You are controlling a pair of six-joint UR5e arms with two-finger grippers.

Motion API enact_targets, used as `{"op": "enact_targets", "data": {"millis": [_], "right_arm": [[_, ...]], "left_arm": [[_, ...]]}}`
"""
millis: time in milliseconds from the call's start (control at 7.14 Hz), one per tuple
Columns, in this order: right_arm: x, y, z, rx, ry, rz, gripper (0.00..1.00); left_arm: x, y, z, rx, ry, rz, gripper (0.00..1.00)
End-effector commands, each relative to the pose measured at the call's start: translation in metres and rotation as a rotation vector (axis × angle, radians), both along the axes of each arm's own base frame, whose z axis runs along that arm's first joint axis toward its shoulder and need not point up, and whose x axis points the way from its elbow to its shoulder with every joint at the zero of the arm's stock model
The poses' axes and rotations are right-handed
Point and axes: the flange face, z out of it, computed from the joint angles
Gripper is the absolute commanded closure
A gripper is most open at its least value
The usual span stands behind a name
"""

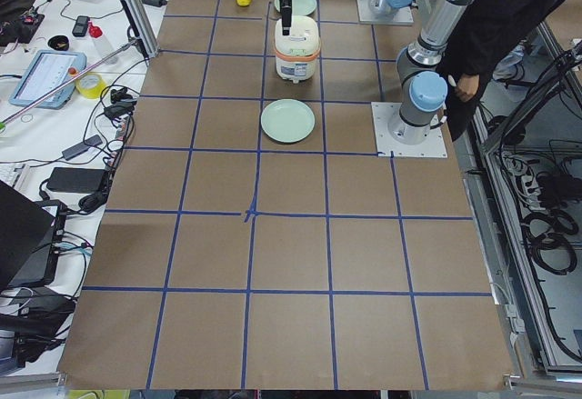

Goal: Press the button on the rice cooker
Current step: 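Move the right gripper over the rice cooker's pale green lid button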

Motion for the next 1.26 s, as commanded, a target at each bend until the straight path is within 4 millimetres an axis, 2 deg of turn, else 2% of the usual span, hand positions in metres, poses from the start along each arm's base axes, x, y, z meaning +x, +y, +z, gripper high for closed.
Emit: {"op": "enact_targets", "data": {"millis": [0,280,420,560,700,840,980,1120], "right_arm": [[0.000,0.000,0.000,-0.001,0.001,0.000,0.00],[0.002,0.002,-0.003,0.010,0.000,-0.003,0.00],[0.007,0.005,-0.004,0.023,-0.022,-0.073,0.01],[0.021,0.010,-0.015,0.047,-0.031,-0.117,0.12],[0.048,0.021,-0.030,0.076,-0.026,-0.079,0.33],[0.075,0.031,-0.045,0.098,-0.016,-0.074,0.49],[0.099,0.047,-0.058,0.134,-0.010,-0.075,0.55],[0.127,0.064,-0.074,0.151,-0.006,-0.030,0.56]], "left_arm": [[0.000,0.000,0.000,0.000,0.000,0.000,0.00],[0.000,0.000,0.000,0.000,0.000,0.000,0.00],[0.000,0.000,0.000,0.000,0.000,0.000,0.00],[0.000,0.000,0.000,0.000,0.000,-0.001,0.00],[0.000,0.000,0.000,0.000,0.000,0.000,0.00],[0.000,0.000,0.000,0.000,0.000,-0.001,0.00],[0.000,0.000,0.000,0.000,0.000,-0.001,0.00],[0.000,0.000,0.000,0.000,0.000,0.000,0.00]]}}
